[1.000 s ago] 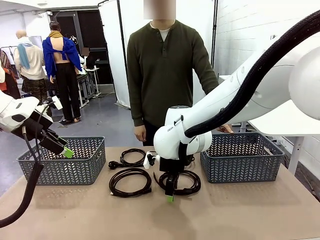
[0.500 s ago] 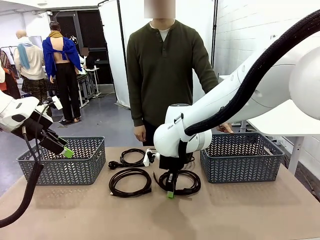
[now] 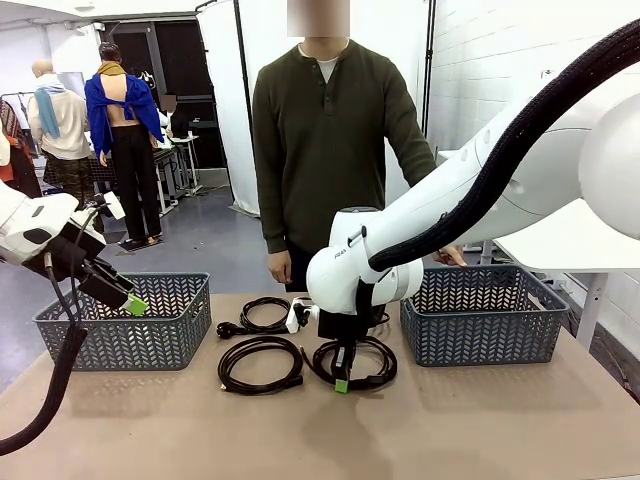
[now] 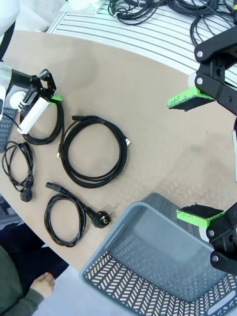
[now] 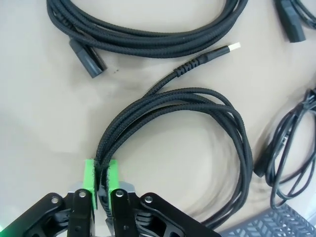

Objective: Organize the cables according to human instructions.
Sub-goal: Pick up a bundle of cables and place it in the basket indicated by the human.

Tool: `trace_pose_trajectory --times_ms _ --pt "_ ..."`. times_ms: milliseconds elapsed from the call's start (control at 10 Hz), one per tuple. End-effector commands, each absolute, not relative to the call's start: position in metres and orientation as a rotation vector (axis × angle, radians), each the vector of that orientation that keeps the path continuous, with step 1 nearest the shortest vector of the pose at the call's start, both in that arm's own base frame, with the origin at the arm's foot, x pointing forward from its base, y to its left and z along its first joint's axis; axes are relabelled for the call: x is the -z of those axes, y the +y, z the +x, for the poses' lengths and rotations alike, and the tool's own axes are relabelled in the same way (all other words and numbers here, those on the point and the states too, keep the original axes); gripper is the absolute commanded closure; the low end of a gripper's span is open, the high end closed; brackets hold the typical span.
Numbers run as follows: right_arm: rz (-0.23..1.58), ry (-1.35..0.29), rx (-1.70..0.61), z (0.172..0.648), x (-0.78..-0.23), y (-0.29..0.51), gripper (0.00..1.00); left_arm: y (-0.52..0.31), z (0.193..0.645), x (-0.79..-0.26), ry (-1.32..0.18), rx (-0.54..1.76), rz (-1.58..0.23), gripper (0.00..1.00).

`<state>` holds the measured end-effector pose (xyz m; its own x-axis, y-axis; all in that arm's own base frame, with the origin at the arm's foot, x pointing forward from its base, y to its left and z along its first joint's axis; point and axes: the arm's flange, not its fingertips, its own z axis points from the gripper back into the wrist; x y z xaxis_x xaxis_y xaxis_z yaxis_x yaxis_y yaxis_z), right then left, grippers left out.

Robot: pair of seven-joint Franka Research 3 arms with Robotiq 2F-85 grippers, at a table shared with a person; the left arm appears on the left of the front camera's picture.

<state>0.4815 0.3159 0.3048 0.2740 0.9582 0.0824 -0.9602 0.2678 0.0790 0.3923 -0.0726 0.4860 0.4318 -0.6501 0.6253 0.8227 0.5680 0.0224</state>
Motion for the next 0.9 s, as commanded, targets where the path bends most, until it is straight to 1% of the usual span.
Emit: trace_pose_trajectory --times_ms 0,200,400,800 --pt "0.123 0.062 -1.253 0.461 -0.304 0.319 1.00 -0.069 0.395 -0.485 -0.640 0.949 -0.323 0.00" --pt "0.086 0.020 -1.241 0.449 -0.331 0.317 1.00 -0.069 0.395 -0.485 -0.640 0.949 -0.323 0.00" --pt "0.042 -0.040 -1.292 0.447 -0.363 0.313 1.00 -0.069 0.395 -0.485 -0.640 0.949 -0.323 0.00" --pt "0.063 -0.074 -1.489 0.440 -0.424 0.305 1.00 -0.069 0.395 -0.485 -0.640 0.949 -0.323 0.00"
